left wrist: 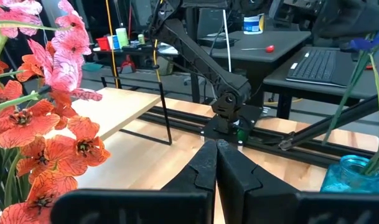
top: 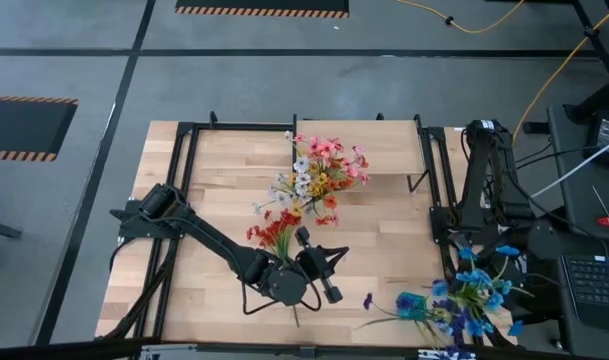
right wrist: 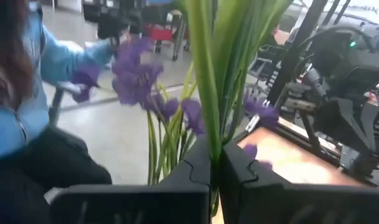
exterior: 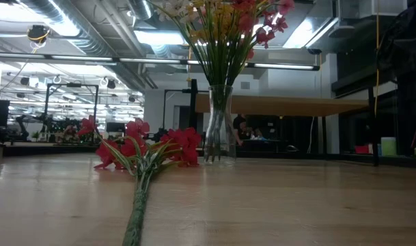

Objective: Pick and place flowers into a vace then onto a shelf
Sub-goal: Put the blue flowers into the blue vase

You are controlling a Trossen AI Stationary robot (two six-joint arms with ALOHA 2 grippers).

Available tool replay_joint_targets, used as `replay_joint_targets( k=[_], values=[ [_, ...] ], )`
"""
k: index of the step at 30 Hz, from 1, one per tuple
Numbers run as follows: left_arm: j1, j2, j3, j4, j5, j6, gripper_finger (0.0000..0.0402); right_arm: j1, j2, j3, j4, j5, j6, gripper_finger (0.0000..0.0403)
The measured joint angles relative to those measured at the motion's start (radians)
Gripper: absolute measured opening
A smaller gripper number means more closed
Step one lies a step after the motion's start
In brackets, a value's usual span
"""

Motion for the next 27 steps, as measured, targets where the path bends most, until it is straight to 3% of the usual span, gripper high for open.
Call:
replay_joint_targets(
  k=[8, 20, 27],
  values=[
    [-0.002, 0.0, 0.0, -0.002, 0.014, -0.006, 0.0002, 0.0, 0.006, 0.001, 0.075, -0.001, 0.027, 0.0003],
    [-0.002, 0.0, 0.0, -0.002, 0.014, -0.005, 0.0003, -0.001, 0.164, 0.001, 0.179, -0.003, 0.036, 0.0003],
    [-0.002, 0.0, 0.0, -0.002, 0.015, -0.006, 0.0003, -0.002, 0.175, 0.001, 0.193, -0.003, 0.038, 0.0003]
  ],
)
